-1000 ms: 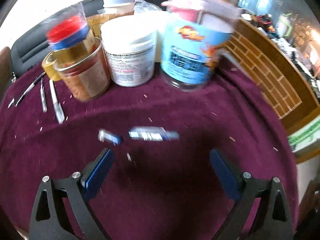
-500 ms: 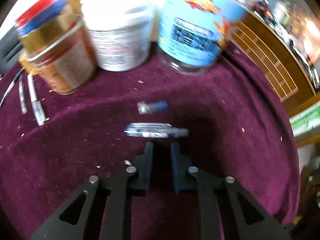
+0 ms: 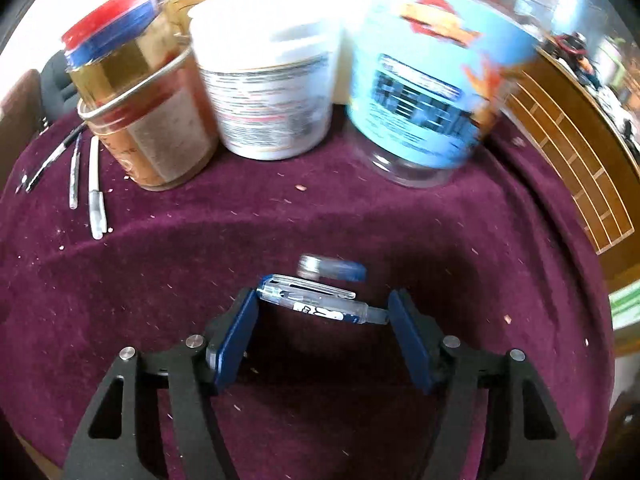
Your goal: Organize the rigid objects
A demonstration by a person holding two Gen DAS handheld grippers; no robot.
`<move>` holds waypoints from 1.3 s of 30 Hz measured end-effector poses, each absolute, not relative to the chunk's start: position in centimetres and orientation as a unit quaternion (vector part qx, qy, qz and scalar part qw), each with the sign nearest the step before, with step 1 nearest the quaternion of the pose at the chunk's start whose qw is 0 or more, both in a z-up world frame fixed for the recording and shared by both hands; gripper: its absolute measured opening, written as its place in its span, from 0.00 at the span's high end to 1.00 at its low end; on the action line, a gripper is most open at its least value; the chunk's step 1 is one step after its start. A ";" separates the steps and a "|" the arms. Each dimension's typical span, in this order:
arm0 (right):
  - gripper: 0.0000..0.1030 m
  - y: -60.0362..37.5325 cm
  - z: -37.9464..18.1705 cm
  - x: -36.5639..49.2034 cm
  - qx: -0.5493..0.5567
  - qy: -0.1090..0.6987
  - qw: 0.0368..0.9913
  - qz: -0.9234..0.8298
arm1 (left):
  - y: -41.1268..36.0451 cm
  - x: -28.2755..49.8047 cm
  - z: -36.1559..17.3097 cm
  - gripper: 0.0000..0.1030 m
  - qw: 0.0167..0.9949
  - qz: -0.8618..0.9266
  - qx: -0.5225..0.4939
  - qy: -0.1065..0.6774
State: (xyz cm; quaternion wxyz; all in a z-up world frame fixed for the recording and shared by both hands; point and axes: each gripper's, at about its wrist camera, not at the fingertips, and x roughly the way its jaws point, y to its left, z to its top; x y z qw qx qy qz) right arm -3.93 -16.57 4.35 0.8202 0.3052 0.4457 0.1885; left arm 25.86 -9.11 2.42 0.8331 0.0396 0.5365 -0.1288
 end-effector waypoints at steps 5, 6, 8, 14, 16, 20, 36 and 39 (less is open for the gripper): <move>0.93 -16.8 4.1 -3.5 0.305 0.447 0.821 0.180 | -6.8 22.5 3.4 0.42 0.844 -0.126 0.033 0.521; 0.93 -16.8 4.0 -3.5 0.304 0.448 0.821 0.180 | -6.3 21.7 4.0 0.42 0.848 -0.125 0.034 0.514; 0.93 -16.8 4.0 -3.3 0.300 0.447 0.824 0.178 | -4.3 19.2 5.4 0.42 0.858 -0.125 0.039 0.497; 0.93 -16.1 4.0 -3.1 0.280 0.449 0.830 0.178 | 2.5 10.9 11.5 0.42 0.885 -0.110 0.029 0.452; 0.93 -15.9 4.0 -3.2 0.274 0.450 0.831 0.178 | 5.6 7.1 12.8 0.42 0.892 -0.098 0.015 0.441; 0.93 -14.4 4.8 -3.7 0.246 0.445 0.839 0.194 | 13.4 0.2 13.6 0.41 0.894 -0.060 -0.027 0.444; 0.92 10.6 9.5 -9.9 0.086 0.485 0.803 0.337 | 26.7 -10.0 4.9 0.41 0.870 0.039 -0.083 0.484; 0.92 14.0 8.3 -9.5 0.061 0.498 0.801 0.327 | 26.2 -10.5 4.2 0.41 0.872 0.039 -0.078 0.483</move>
